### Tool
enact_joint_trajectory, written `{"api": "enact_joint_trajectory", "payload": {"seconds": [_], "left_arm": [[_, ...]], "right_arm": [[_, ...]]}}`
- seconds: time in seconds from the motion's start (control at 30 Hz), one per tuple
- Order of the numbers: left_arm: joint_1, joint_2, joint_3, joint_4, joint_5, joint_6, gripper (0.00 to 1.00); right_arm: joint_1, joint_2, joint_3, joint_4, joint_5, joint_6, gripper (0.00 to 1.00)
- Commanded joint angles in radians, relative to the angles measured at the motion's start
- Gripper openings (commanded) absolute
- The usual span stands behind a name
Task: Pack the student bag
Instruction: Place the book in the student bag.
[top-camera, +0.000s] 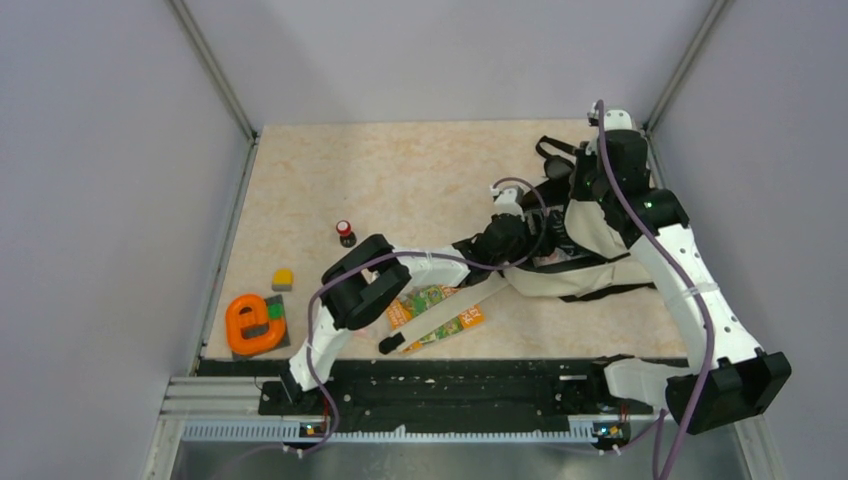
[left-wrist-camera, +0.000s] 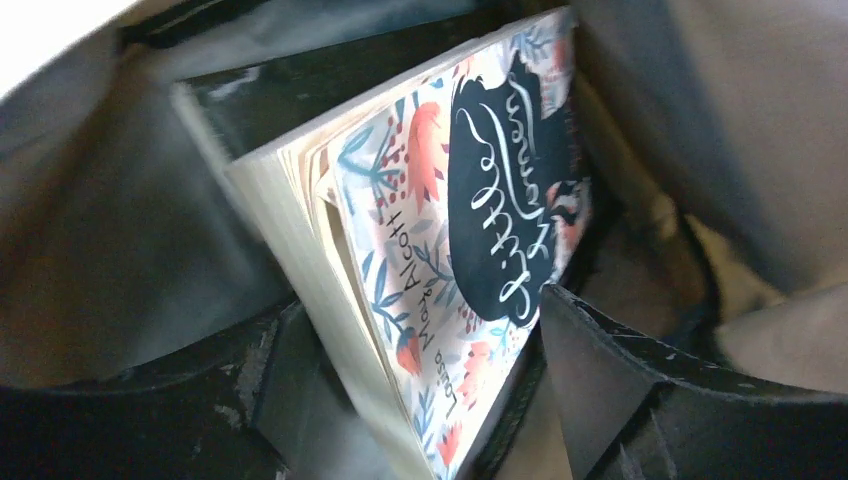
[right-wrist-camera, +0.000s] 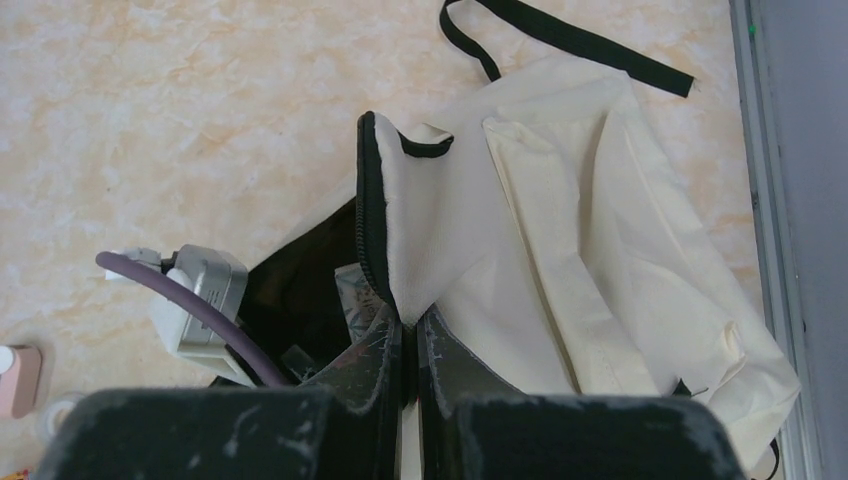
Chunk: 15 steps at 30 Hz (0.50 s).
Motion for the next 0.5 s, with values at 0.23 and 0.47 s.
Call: {"api": "enact_joint_trajectory", "payload": {"seconds": [0.23, 0.47], "left_arm": [[-0.002, -0.496, -0.375, 0.159, -0.259, 0.361, 0.86], [0.009, -0.833, -0.543, -0.242, -0.192, 0.450, 0.92]], "right_arm": [[0.003, -0.061, -0.011, 0.093, 0.099, -0.033, 0.00], [-0.042, 0.045, 0.103, 0.077, 0.151, -0.061, 0.00]]}}
